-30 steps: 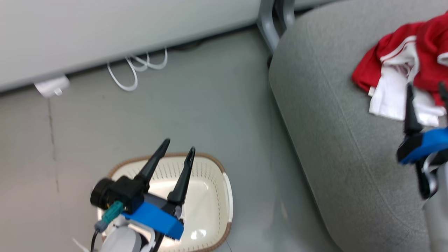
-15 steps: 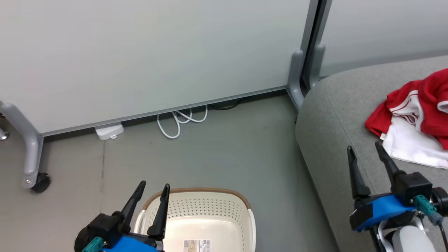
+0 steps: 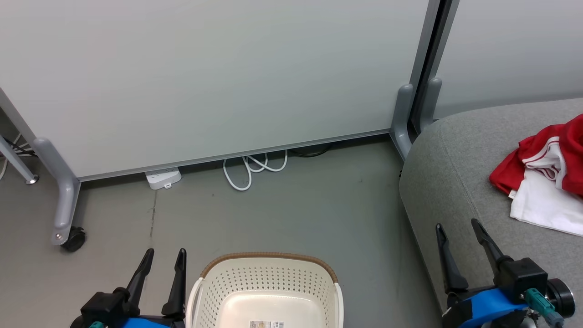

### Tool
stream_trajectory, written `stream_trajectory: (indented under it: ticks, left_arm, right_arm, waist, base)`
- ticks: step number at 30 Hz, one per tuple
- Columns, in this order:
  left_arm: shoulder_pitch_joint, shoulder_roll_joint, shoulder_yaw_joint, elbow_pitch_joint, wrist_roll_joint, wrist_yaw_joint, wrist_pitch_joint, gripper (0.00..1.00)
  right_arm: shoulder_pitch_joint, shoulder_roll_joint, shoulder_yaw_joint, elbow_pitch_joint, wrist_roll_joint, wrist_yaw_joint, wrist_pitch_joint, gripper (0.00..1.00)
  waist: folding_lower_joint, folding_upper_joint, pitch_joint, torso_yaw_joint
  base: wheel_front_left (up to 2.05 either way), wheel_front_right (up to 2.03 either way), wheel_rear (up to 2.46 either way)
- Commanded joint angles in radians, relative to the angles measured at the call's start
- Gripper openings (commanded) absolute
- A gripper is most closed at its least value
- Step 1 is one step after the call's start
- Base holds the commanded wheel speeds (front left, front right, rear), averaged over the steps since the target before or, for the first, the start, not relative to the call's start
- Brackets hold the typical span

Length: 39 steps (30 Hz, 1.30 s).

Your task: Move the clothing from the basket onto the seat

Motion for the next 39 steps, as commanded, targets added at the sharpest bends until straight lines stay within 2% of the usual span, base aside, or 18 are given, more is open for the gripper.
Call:
stream_trajectory:
  ticks: [1, 10, 22, 23, 34, 39]
  left_arm:
    - [0.014, 0.001, 0.007, -0.004, 0.008, -0.003, -0.003, 1.0]
    - [0.013, -0.001, 0.014, 0.003, 0.003, -0.003, -0.003, 1.0]
    - [-0.004, 0.0, 0.002, 0.014, 0.007, -0.003, -0.003, 1.0]
    - [0.002, -0.003, 0.001, 0.014, 0.002, 0.0, 0.0, 0.0]
    - [0.056, -0.032, -0.013, 0.107, -0.009, 0.0, 0.01, 0.0]
    - [0.048, -0.034, 0.005, 0.095, -0.1, 0.0, 0.035, 0.0]
  right_arm:
    - [0.019, 0.006, -0.005, -0.01, -0.001, -0.001, 0.001, 1.0]
    - [0.047, 0.013, -0.038, -0.037, -0.002, -0.001, 0.011, 1.0]
    - [0.051, 0.014, -0.027, -0.035, 0.024, -0.001, 0.016, 1.0]
    - [0.041, 0.01, -0.028, -0.032, 0.022, 0.0, 0.013, 0.0]
    - [0.061, 0.01, -0.029, 0.075, 0.036, 0.0, 0.014, 0.0]
    - [0.049, 0.01, -0.035, 0.08, 0.148, 0.0, 0.031, 0.0]
  waist:
    - [0.0, 0.0, -0.002, 0.002]
    - [0.0, 0.0, -0.007, 0.005]
    - [0.0, 0.0, -0.006, -0.005]
    - [0.0, 0.0, -0.006, -0.005]
    - [0.0001, 0.0, -0.006, -0.005]
    - [0.0001, 0.0, -0.006, -0.003]
  base:
    - [0.0, 0.0, 0.0]
    - [0.0, 0.0, 0.0]
    - [0.0, 0.0, 0.0]
    - [0.0, 0.0, 0.0]
    - [0.0, 0.0, 0.0]
    - [0.0, 0.0, 0.0]
